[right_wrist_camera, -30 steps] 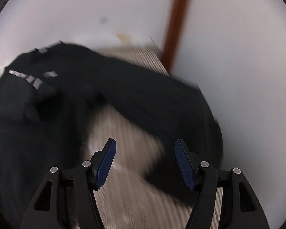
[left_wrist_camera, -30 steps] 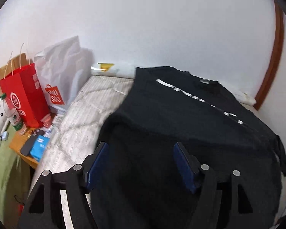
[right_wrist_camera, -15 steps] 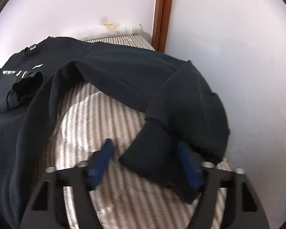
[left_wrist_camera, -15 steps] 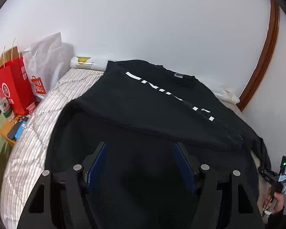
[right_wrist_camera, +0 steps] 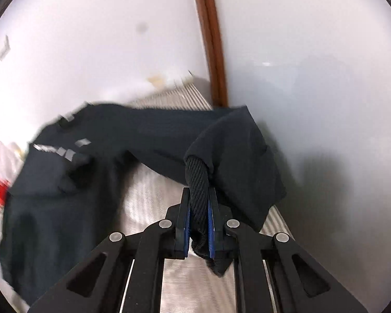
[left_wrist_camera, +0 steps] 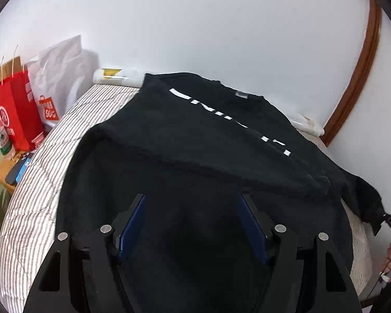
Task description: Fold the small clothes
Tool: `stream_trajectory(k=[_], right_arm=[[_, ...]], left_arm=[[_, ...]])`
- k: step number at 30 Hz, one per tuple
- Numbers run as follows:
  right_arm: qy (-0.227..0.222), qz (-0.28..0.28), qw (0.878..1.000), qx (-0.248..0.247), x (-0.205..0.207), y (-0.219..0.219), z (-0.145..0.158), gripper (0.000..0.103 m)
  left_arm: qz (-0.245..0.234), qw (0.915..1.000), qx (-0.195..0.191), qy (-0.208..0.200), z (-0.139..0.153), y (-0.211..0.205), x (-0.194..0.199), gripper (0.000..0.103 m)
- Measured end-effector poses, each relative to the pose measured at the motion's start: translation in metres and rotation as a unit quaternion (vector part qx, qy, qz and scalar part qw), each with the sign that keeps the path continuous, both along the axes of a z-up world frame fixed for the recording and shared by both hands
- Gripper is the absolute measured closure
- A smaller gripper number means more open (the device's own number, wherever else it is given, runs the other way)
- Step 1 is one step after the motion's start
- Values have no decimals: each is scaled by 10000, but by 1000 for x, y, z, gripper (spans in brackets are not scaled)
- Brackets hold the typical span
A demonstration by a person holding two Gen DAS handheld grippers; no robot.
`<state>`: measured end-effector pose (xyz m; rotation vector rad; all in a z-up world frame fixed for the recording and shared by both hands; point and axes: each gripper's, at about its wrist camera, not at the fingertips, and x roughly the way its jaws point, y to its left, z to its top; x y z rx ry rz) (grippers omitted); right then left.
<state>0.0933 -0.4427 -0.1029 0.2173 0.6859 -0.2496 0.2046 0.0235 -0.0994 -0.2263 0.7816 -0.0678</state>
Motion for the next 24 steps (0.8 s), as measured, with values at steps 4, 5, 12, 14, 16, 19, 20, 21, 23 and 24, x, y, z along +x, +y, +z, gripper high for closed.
stream_trajectory(k=[4,5,12,14,16,19,20,21,23,24], right_arm=[[-422,298,9986,95,3,37,46,93],[-506,402,9978,153,9,48,56,93],[-988,1311,9838,714,62,140,118,93],[-1040,1597,9778,875,79,169,129,93],[-1046,1912,9706,1021,100,203,137,93],[-986,2257,9626,1125,133,253,141,93],[-955,2327,9609,1154,141,266,142,93],[-912,2442,9577,1217,155,285,141,93],[-895,2667,9506,1309,175,316,138,93],[-903,2756,9477,1334,179,325,134,93]], left_arm=[[191,9998,-99,27,-7,37,2,34],[221,9997,-136,49,-8,45,4,34],[391,9988,-249,131,-24,102,8,34],[457,9983,-334,163,-31,115,8,34],[522,9974,-467,183,-38,125,9,34],[595,9951,-739,260,-50,140,11,34],[602,9948,-777,269,-52,143,12,34],[621,9944,-807,291,-56,147,13,34],[662,9939,-806,354,-60,151,16,34],[662,9938,-806,380,-62,153,17,34]])
